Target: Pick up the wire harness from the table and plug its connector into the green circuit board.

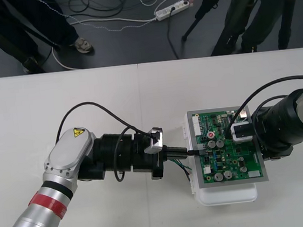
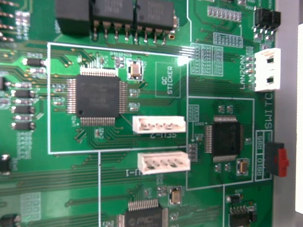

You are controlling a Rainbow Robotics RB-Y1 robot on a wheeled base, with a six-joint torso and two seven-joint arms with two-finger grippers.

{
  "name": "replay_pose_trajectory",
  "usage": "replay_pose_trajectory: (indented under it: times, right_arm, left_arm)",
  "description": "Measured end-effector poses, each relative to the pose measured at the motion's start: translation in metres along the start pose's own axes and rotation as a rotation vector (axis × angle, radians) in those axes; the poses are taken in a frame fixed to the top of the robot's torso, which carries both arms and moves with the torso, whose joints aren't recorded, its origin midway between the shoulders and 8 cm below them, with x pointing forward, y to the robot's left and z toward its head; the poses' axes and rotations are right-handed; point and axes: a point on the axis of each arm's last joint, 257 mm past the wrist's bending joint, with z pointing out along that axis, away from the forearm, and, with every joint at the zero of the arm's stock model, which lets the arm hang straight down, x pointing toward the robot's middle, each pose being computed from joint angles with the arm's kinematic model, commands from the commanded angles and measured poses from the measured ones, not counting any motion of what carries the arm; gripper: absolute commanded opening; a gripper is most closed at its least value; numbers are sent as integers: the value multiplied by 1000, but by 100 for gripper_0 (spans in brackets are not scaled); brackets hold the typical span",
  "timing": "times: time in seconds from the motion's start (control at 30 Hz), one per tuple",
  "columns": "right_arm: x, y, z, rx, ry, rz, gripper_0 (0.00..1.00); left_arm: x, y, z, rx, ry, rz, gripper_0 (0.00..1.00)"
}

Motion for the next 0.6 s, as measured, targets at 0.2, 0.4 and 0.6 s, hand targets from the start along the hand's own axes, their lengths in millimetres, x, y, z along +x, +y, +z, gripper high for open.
replay_pose_trajectory:
  times: [0.2,0.4,0.6]
  right_arm:
    - [0,0,0,0,0,0,100]
    - [0,0,0,0,0,0,100]
    - [0,0,0,0,0,0,100]
  left_arm:
    - [-2,0,1,-1,-11,-6,0]
    - [-2,-1,1,0,-12,-8,0]
    - [-2,-2,1,2,-12,-9,0]
